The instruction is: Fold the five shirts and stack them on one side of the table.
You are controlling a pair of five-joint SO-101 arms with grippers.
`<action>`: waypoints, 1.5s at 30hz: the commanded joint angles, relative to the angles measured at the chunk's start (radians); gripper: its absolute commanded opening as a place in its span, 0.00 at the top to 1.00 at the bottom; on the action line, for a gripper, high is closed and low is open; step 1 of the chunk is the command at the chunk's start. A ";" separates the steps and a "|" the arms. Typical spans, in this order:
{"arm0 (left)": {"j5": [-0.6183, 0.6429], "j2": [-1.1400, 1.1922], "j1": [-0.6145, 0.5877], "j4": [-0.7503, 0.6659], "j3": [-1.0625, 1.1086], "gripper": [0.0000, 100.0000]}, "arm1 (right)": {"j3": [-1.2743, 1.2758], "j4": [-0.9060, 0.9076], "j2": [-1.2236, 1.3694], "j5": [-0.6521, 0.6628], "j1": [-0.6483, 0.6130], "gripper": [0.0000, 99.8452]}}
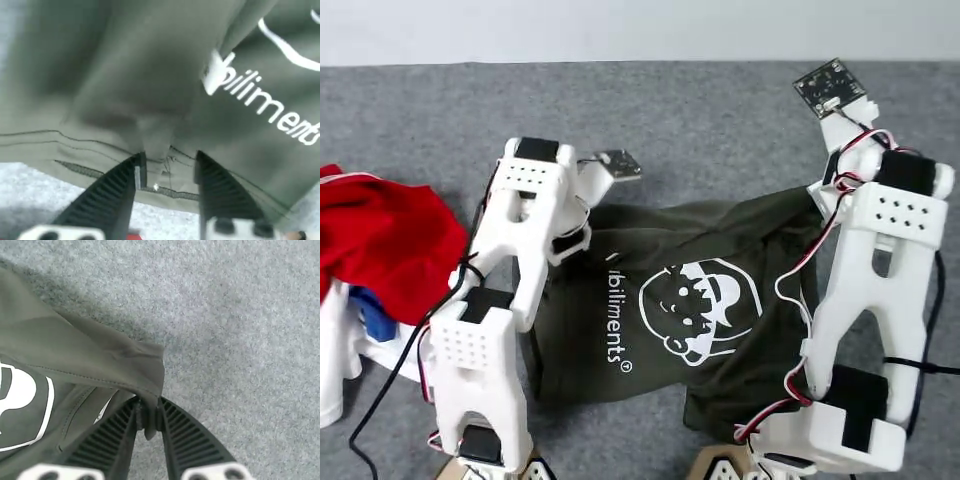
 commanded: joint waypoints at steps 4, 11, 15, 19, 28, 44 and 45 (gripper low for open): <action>-0.012 0.051 -0.032 -0.087 0.002 0.81 | -0.008 0.005 -0.053 -0.011 0.019 0.99; -0.008 0.094 -0.054 -0.180 0.002 0.81 | -0.008 0.005 -0.053 -0.011 0.019 0.99; -0.006 0.098 -0.054 -0.209 0.002 0.84 | -0.008 0.005 -0.053 -0.011 0.019 0.99; -0.009 0.101 -0.046 -0.213 0.004 0.92 | -0.008 0.005 -0.053 -0.011 0.019 0.99; -0.009 0.011 -0.044 -0.077 -0.125 0.99 | -0.083 0.044 -0.056 -0.011 0.019 0.99; 0.009 -0.422 -0.057 0.037 -0.335 0.99 | -0.506 0.236 -0.054 -0.011 0.019 0.99; 0.009 -0.423 -0.064 0.037 -0.318 0.99 | -0.520 0.242 -0.054 -0.011 0.019 0.99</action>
